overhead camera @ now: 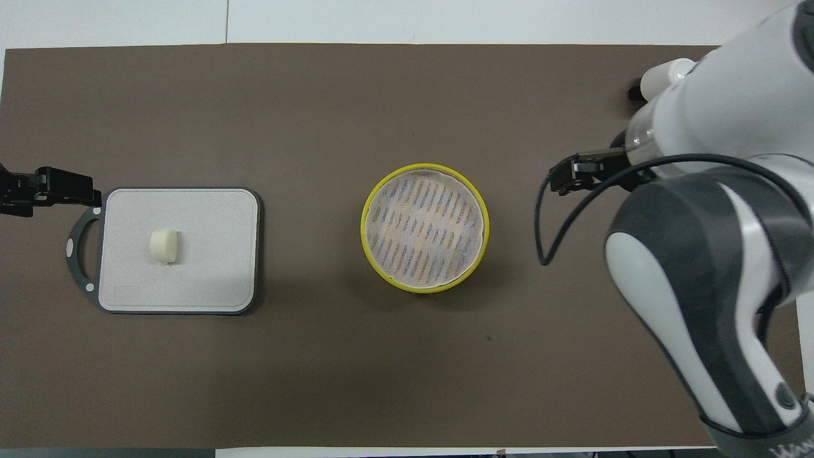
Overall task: Place bun in steamer
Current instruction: 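Reach the right gripper to the steamer lid while the left gripper reaches the bun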
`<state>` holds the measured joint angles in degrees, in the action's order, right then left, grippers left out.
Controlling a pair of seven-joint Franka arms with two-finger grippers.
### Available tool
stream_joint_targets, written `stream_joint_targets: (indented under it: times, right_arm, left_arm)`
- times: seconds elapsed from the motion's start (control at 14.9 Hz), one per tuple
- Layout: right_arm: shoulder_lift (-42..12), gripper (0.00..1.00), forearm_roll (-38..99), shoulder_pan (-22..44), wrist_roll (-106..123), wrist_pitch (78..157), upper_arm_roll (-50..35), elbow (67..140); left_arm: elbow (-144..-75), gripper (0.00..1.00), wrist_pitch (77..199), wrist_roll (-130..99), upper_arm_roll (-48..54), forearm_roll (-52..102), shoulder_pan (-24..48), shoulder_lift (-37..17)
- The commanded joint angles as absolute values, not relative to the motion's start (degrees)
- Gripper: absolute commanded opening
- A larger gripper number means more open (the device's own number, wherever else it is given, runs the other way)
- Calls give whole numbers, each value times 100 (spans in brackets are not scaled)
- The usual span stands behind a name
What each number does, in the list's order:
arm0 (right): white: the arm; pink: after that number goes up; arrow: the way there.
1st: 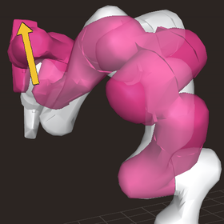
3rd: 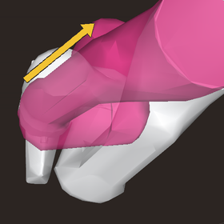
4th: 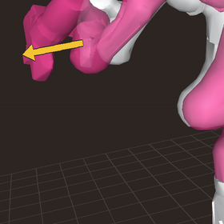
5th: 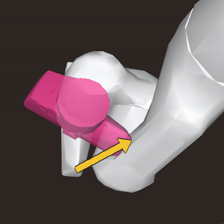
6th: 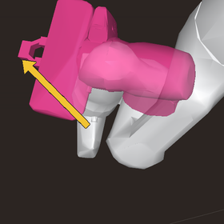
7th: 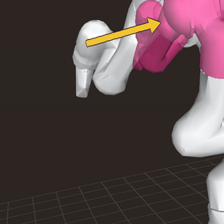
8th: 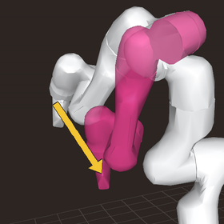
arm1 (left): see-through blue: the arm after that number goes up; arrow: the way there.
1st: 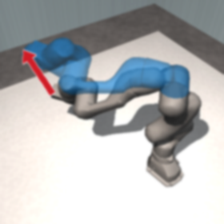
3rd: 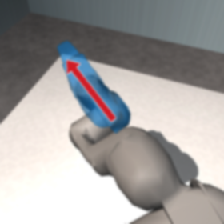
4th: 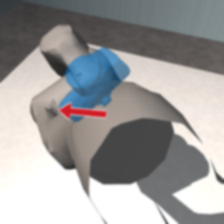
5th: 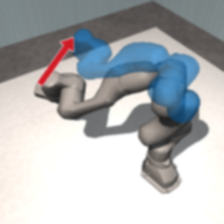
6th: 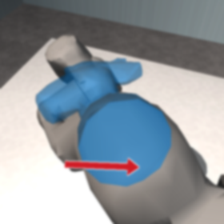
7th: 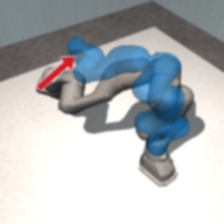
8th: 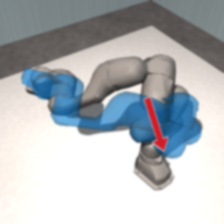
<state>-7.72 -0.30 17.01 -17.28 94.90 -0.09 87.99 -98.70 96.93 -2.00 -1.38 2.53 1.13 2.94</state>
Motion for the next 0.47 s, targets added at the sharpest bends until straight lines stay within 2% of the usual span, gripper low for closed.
stream_joint_targets:
  times: [0.0, 0.4]
  right_arm:
    - [-1589, 100, -35, 2161, -2844, 9596, 9, 8008]
    - [-2371, 99, -61, 3311, -4505, 10501, 26, 7910]
  left_arm:
    - [-10300, 100, 9958, -193, -158, 141, 88, 536]
    - [-10975, 100, 10712, -176, -158, 62, 53, 457]
